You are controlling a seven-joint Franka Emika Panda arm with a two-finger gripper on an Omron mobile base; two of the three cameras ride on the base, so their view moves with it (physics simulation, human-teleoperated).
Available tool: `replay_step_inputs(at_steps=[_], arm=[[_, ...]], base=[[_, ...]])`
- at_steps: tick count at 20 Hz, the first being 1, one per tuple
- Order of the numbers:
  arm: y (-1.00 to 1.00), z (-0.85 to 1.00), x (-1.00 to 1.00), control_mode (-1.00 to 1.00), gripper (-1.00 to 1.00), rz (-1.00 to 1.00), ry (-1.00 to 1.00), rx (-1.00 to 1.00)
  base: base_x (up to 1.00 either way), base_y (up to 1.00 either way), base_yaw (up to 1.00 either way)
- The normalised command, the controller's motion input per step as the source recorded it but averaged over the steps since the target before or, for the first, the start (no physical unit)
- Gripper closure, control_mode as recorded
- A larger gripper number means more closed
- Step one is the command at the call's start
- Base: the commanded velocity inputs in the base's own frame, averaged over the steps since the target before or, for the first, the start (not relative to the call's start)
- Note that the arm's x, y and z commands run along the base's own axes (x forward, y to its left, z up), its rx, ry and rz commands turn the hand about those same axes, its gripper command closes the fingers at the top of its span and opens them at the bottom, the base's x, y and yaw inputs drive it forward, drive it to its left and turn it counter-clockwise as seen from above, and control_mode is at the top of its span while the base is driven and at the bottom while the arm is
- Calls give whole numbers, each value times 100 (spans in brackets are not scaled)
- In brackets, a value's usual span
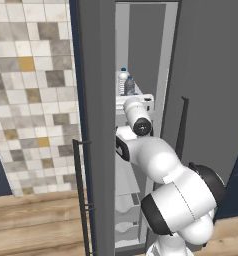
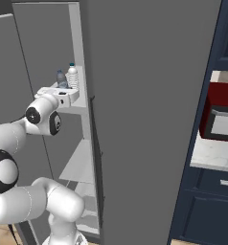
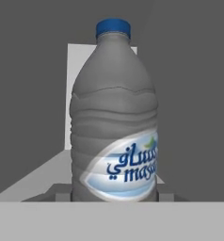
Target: Take the bottled waters from the counter and place them in the freezer to freeze. Close the freezer door after placing the bottles.
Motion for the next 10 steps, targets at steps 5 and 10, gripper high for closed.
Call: replay_step_inputs(at_steps=[5, 10], arm=[[0, -1, 0, -100, -100, 0, 1, 0], [0, 0, 0, -100, -100, 0, 0, 0]], base=[[0, 0, 0], [0, 0, 0]])
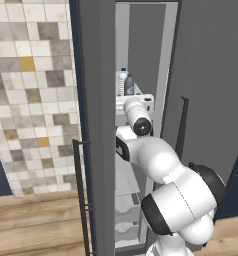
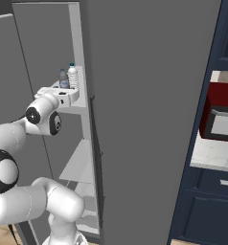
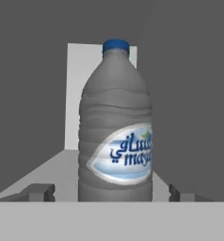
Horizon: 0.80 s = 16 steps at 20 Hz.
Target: Take the bottled waters from the counter and place them in the freezer to freeze. Close the freezer door after placing the bottles.
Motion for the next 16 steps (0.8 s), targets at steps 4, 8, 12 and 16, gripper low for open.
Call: replay_step_inputs(at_steps=[4, 8, 12, 16], arm=[[0, 0, 0, -100, -100, 0, 0, 0], [0, 0, 0, -100, -100, 0, 0, 0], [0, 3, -19, -100, -100, 0, 0, 0], [-5, 21, -64, -100, -100, 0, 0, 0]], base=[[0, 0, 0], [0, 0, 0], [0, 0, 0], [0, 0, 0]])
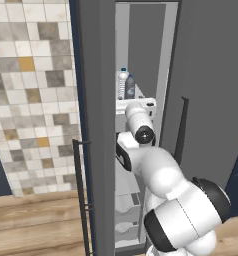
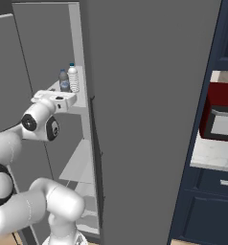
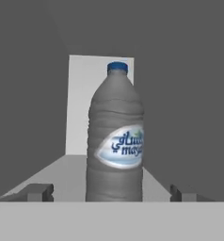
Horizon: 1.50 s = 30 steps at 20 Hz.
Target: Take the bottled waters from the counter and place them in the freezer to freeze. Close the freezer door after placing the bottles.
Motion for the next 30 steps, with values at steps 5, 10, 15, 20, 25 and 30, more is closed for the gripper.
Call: replay_step_inputs(at_steps=[5, 10, 15, 20, 25, 30], arm=[[-28, 27, -96, -100, -100, 0, -1, 1], [-30, 53, -90, -100, -100, 0, 0, 3], [-6, 51, -100, -100, -100, 5, 12, 0], [-8, 68, -100, -100, -100, 9, 26, 0], [-1, 75, -89, -100, -100, 12, 50, -6], [0, 47, -100, -100, -100, 4, 59, -3]], base=[[0, 0, 0], [0, 0, 0], [0, 0, 0], [0, 0, 0], [0, 0, 0], [0, 0, 0]])
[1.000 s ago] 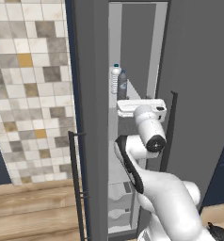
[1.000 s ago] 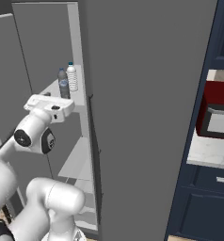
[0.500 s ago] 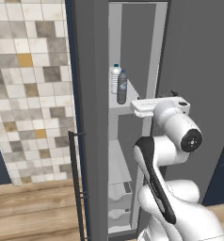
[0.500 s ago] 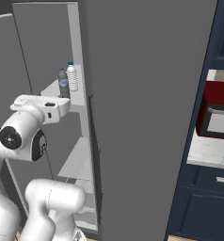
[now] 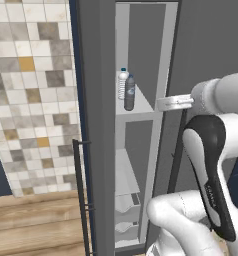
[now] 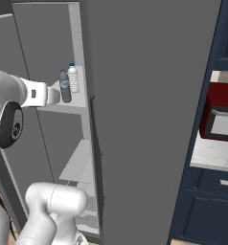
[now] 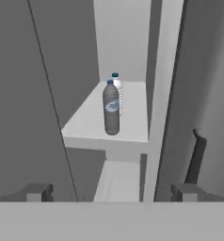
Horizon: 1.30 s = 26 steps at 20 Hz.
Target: Take the bottled waters from the counter and place them in the freezer to freeze. Close the freezer door after placing the bottles.
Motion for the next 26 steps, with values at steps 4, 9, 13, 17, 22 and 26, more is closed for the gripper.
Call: replay_step_inputs(at_steps=[4, 9, 13, 17, 22, 26], arm=[[0, 13, -98, -100, -100, -1, 60, -6], [-29, -20, -66, -100, -100, -22, 38, -12], [-50, -42, -39, -100, -100, -13, 16, 0], [-36, -65, -26, -100, -100, -13, 1, -9], [-8, -70, -3, -100, -100, -8, 0, -9], [0, -40, 0, -100, -100, -1, 0, -1]], base=[[0, 0, 0], [0, 0, 0], [0, 0, 0], [0, 0, 0], [0, 0, 0], [0, 0, 0]])
